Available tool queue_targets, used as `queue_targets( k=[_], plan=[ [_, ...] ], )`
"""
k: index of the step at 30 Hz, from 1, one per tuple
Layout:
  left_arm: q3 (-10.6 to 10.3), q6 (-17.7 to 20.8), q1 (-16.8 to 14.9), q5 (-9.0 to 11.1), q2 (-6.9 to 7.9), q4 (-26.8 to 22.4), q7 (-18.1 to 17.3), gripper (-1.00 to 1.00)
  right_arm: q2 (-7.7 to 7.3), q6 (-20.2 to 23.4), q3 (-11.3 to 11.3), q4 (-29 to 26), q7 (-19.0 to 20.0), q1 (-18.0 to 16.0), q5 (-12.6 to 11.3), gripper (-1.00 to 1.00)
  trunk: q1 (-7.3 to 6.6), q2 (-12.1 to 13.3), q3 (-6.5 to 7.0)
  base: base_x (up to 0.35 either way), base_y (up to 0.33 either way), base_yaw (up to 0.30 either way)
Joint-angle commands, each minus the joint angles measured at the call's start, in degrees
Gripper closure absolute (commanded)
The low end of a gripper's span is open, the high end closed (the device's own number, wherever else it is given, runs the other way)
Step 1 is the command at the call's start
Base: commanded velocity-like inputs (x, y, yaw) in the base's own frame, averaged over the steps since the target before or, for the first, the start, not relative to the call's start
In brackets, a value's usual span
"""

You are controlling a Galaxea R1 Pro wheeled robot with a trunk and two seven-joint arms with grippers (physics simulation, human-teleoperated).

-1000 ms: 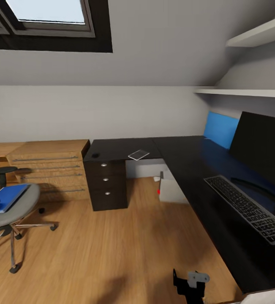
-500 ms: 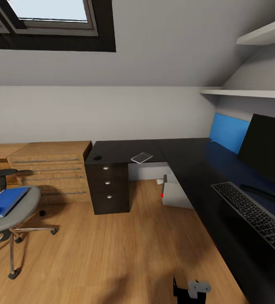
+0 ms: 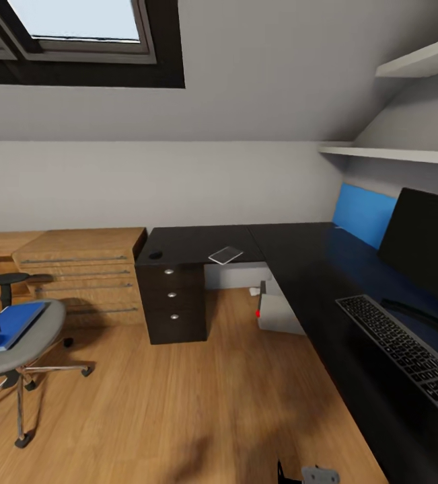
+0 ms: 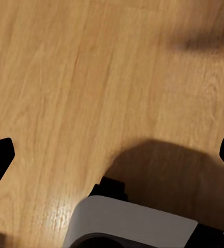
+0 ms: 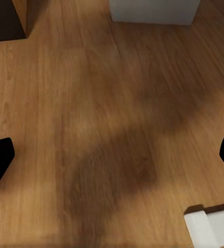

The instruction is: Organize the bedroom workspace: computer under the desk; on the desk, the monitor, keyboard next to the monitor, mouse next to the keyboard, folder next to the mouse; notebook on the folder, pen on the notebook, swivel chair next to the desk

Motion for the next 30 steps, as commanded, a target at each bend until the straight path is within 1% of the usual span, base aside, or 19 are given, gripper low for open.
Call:
queue_targets(
  k=[1,6,17,22,27,30],
  plan=[
    [0.0,-0.2,0.0,0.1,-0.01,0.0,0.1,-1.0,0.05,-0.2,0.4,0.1,-0.2,-0.1,-0.3,-1.0,-0.22,0.4,0.13,0.096,0.0,0.0],
    [0.0,-0.2,0.0,0.1,0.01,0.0,0.1,-1.0,0.16,-0.2,0.4,0.1,-0.1,0.0,-0.2,-1.0,-1.32,2.4,1.03,0.196,0.0,0.0],
    [0.0,-0.2,0.0,0.1,0.03,0.0,0.1,-1.0,0.27,-0.2,0.4,0.1,-0.1,0.0,-0.2,-1.0,-3.74,6.8,3.0,0.31,0.0,0.006],
    [0.0,-0.2,0.0,0.2,-0.03,0.0,0.3,-1.0,0.27,-0.7,0.4,0.1,-0.2,0.0,-0.1,-1.0,-3.74,6.8,3.07,0.263,0.0,0.2],
    [0.0,-0.2,0.0,0.2,-0.05,0.0,0.4,-1.0,0.39,-1.2,0.4,0.2,-0.2,0.0,-0.1,-1.0,-3.74,6.8,3.15,0.072,0.0,0.239],
    [0.0,-0.2,0.0,0.2,-0.02,0.0,0.4,-1.0,0.43,-1.3,0.4,0.2,-0.2,0.0,0.0,-1.0,-3.74,6.8,3.17,0.121,0.041,0.112]
  ],
)
